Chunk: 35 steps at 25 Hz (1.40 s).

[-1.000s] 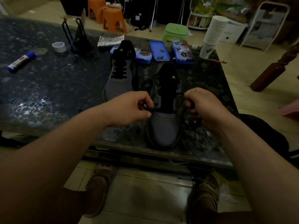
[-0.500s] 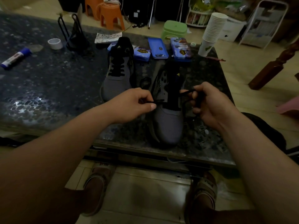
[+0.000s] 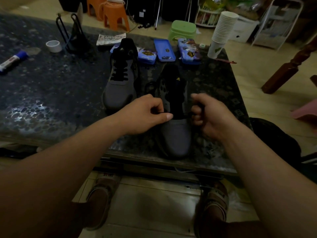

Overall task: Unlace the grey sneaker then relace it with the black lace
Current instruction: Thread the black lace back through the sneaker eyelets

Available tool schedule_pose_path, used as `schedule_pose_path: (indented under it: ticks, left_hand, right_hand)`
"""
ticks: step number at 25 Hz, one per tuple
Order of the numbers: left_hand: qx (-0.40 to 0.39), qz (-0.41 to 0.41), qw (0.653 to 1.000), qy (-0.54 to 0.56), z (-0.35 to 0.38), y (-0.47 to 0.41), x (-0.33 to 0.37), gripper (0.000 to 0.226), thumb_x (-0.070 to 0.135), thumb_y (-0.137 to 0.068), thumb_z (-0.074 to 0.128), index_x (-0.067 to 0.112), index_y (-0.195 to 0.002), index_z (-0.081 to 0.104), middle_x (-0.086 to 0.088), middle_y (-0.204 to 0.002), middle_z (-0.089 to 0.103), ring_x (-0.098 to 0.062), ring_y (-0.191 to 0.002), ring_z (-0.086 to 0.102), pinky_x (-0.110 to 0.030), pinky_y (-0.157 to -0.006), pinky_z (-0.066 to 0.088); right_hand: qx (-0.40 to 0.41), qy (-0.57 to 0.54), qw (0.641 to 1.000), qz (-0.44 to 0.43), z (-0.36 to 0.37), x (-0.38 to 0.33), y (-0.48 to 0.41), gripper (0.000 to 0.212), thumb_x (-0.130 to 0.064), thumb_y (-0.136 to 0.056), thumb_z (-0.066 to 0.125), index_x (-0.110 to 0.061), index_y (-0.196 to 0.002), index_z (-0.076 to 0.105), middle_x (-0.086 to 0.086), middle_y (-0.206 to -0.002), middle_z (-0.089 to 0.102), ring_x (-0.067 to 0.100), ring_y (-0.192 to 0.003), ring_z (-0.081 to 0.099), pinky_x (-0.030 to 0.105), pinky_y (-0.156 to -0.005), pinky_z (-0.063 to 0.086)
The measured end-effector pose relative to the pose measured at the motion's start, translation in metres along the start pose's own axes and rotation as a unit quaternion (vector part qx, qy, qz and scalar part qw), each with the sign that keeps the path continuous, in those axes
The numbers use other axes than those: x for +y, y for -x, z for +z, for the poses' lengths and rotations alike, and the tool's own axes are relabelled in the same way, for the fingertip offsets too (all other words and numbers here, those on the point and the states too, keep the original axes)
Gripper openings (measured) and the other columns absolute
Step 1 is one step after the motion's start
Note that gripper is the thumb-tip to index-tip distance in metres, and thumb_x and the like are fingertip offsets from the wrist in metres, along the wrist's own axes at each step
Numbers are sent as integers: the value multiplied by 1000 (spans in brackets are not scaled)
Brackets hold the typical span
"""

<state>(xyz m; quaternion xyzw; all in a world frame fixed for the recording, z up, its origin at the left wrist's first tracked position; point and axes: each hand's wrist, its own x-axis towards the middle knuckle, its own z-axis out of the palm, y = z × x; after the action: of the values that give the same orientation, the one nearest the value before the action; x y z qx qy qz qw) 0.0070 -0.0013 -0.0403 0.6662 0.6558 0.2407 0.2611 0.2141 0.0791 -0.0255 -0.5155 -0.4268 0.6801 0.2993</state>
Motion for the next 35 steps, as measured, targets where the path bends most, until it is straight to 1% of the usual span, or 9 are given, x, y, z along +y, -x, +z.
schedule_pose_path:
  ticks: [3,5,8,13,15,21,26,30,35]
  left_hand:
    - [63,-37,996,-50,15,-3,10,43,67,-81,71,27,-84,54,6,-95,50,-12,-80,55,-35,-73,51]
    - [72,-36,994,-81,16,-4,11,42,65,-81,72,29,-83,50,7,-93,48,-13,-79,54,-40,-74,52]
    - [59,-26,991,-119,5,-5,7,39,65,-82,70,33,-82,48,10,-93,48,-11,-79,54,-38,-71,51]
    - [35,-6,997,-64,2,-6,2,31,54,-87,74,29,-86,55,6,-98,49,-11,-82,55,-32,-72,44]
    - [41,5,998,-39,4,-7,1,29,53,-86,75,33,-83,54,7,-98,48,-12,-83,56,-31,-75,47]
    - [100,32,994,-10,11,-7,-1,32,46,-85,79,29,-91,53,9,-100,44,-9,-84,53,-27,-78,48]
    - [89,19,996,3,8,-4,-6,31,40,-88,79,26,-96,52,9,-97,47,-11,-80,53,-30,-74,47]
    - [89,2,996,22,11,-5,-4,34,39,-88,80,27,-99,50,10,-97,48,-13,-78,56,-28,-71,44]
    - [79,-28,995,44,12,-3,-2,38,39,-90,78,23,-106,48,9,-80,45,-9,-64,45,-26,-58,34]
  right_hand:
    - [-17,446,879,-166,-2,-3,7,30,-43,-92,74,-15,-85,66,-3,-70,63,10,-59,54,25,-53,42]
    - [-34,545,811,-209,-3,-10,9,28,-43,-91,76,-17,-88,68,-4,-77,65,10,-66,59,25,-56,42]
    - [-69,587,775,-225,-3,-18,11,22,-37,-96,71,-17,-88,71,-5,-79,66,7,-67,58,23,-60,43]
    - [-78,272,956,-76,2,-5,4,21,-24,-101,55,-13,-85,60,-2,-66,49,10,-59,46,28,-56,35]
    - [-48,110,993,-20,4,2,-3,20,-20,-98,49,-16,-79,55,0,-68,48,14,-62,43,30,-58,33]
    - [-112,-102,986,68,0,8,-6,30,-22,-91,39,-18,-62,45,4,-75,58,15,-63,48,27,-56,32]
    - [-59,-244,965,77,1,14,-11,17,-21,-75,47,-19,-59,42,7,-83,65,14,-61,50,24,-54,30]
    - [-49,-236,969,61,6,11,-11,43,-22,-97,37,-18,-57,51,1,-71,57,12,-54,42,22,-50,27]
    - [13,-221,974,39,4,4,-12,25,-22,-98,43,-23,-73,36,-5,-59,34,11,-47,27,21,-42,18]
